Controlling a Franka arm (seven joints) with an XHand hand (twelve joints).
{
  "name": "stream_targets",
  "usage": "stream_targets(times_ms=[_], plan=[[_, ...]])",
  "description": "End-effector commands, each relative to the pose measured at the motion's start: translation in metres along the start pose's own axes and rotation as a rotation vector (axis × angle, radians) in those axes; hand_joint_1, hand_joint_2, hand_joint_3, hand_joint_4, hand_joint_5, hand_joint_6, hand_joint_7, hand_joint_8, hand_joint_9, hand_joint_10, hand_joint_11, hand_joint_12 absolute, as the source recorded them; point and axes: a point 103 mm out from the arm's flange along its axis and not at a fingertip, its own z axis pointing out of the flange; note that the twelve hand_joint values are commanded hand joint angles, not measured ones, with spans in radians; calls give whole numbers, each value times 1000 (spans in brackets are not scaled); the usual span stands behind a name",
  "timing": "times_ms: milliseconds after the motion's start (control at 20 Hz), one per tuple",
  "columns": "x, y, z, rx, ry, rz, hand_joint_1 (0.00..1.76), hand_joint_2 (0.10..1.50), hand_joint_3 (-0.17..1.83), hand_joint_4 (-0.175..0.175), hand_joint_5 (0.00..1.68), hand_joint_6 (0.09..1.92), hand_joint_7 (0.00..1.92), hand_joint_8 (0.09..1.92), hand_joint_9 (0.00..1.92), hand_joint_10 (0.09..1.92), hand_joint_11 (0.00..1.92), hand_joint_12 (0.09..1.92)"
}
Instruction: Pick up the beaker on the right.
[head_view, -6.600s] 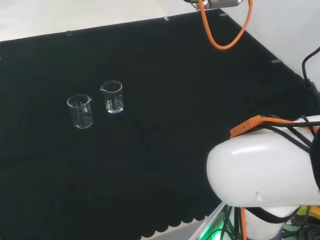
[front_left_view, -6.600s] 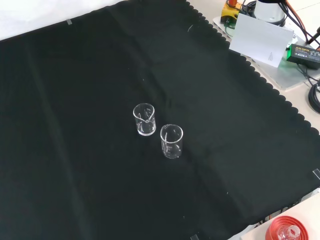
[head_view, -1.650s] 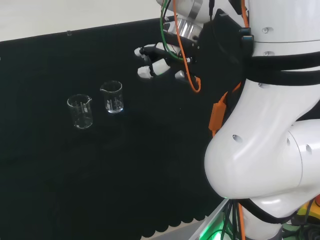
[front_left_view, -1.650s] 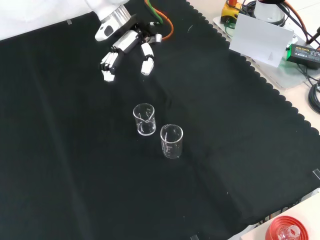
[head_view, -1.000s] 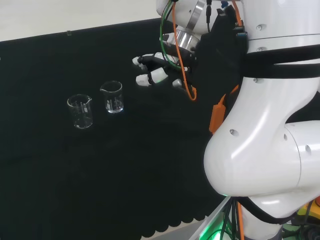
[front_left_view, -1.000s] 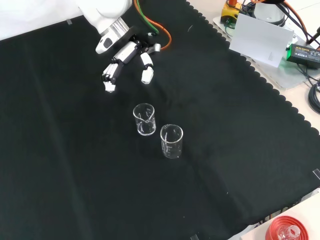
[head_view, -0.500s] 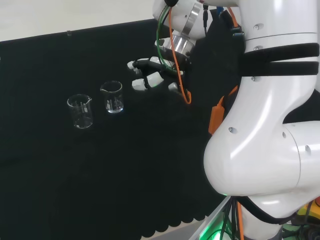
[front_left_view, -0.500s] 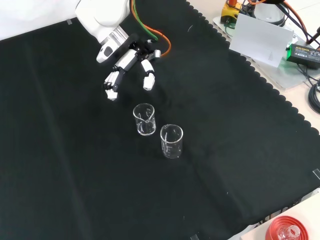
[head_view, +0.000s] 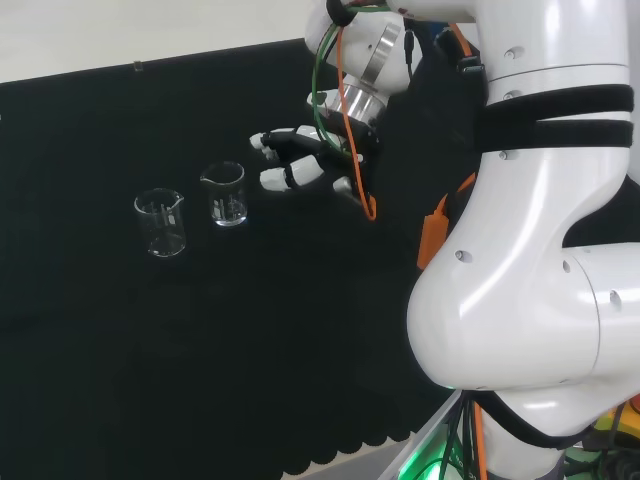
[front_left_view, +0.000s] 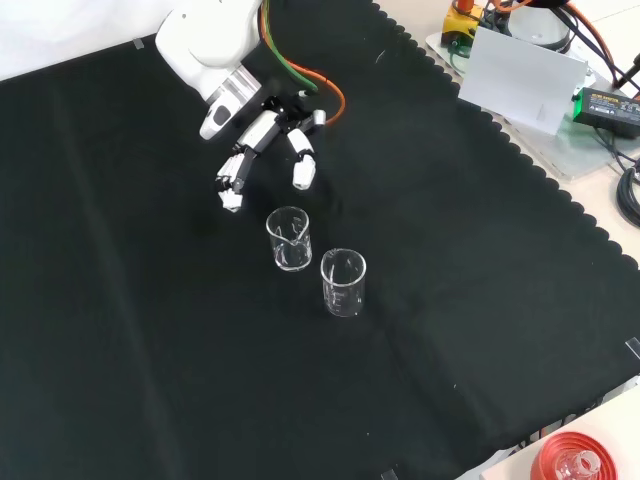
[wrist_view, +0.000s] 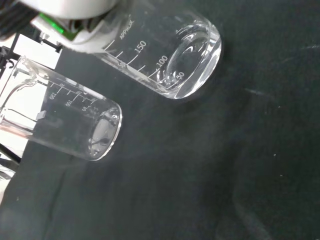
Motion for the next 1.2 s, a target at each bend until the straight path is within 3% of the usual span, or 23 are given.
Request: stream_targets(times_ms=[50,450,1200], plan=[[3,2,6,-27,20,-19,878,493,704,-69,243,87,173,628,247,688,0,1093],[11,5,18,-37,31,-48,876,491,707,-68,242,87,175,624,249,686,0,1094],[12,9,36,-59,41,-55,864,487,710,-64,251,87,184,619,249,681,0,1095]])
